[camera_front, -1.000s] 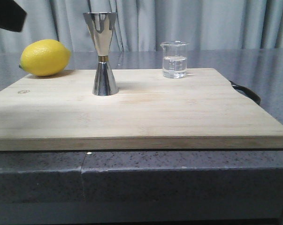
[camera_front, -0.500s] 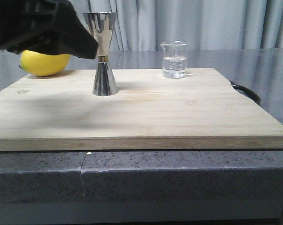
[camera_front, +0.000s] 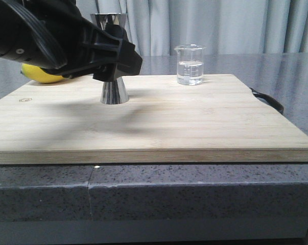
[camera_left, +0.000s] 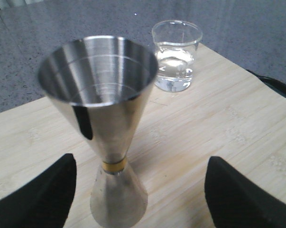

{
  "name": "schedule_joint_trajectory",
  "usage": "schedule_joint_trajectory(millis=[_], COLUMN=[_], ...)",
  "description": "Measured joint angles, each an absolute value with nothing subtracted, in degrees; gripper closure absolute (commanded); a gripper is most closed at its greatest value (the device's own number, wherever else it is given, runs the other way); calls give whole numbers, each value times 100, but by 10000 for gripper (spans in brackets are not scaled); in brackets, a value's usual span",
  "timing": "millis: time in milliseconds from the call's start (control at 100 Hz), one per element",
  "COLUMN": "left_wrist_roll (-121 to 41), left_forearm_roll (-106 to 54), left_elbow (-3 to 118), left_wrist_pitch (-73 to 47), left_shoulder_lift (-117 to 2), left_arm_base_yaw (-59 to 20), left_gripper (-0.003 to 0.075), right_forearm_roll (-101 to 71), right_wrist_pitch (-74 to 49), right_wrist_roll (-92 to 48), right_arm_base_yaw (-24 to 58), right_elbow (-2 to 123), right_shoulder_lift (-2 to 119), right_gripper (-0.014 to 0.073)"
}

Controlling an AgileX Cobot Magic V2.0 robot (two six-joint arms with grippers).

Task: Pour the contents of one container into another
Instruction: 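Reach the left gripper to the steel jigger and grasp its waist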

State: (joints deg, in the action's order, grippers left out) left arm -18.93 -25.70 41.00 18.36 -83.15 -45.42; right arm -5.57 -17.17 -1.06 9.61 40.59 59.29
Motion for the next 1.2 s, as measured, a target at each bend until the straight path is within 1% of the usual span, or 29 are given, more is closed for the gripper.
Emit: schedule_joint_trajectory(millis=[130, 440, 490, 630, 840, 910, 980, 1080, 1200], left_wrist_roll=[-1786, -1660, -1634, -1555, -1497, -1497, -1492, -1483, -1470], left_forearm_roll=[-2584, -2603, -2611, -2611, -2611, -2611, -2611, -2611, -2611], left_elbow=[4112, 4112, 4112, 4114, 4114, 4114, 4114, 4114, 4114], left_wrist_pitch=[2174, 2734, 2776, 2820, 2885, 2885, 2885, 2905, 2919], left_shoulder_lift=[-8491, -8790, -8850, -8981, -9003, -9003, -9003, -9003, -9003], left_arm_base_yaw=[-4542, -4542, -4542, -4542, -4551, -4551, -4551, -4551, -4551], left_gripper=[227, 230, 246, 320, 458, 517, 594, 740, 739], right_forearm_roll=[-557, -566, -566, -566, -566, -566, -566, -566, -566], right_wrist_pitch=[-1660, -1620, -1610, -1585, -1585, -1582, -1572, -1560, -1430], right_wrist_roll=[-106, -106, -106, -106, -106, -106, -106, -106, -106], right_arm_base_yaw=[961, 961, 961, 961, 961, 961, 961, 961, 989], right_elbow=[4059, 4059, 4059, 4059, 4059, 4059, 4059, 4059, 4059], right_shoulder_lift=[5929, 5929, 5929, 5929, 5929, 5929, 5929, 5929, 5938], right_gripper=[223, 223, 223, 223, 223, 223, 223, 223, 223])
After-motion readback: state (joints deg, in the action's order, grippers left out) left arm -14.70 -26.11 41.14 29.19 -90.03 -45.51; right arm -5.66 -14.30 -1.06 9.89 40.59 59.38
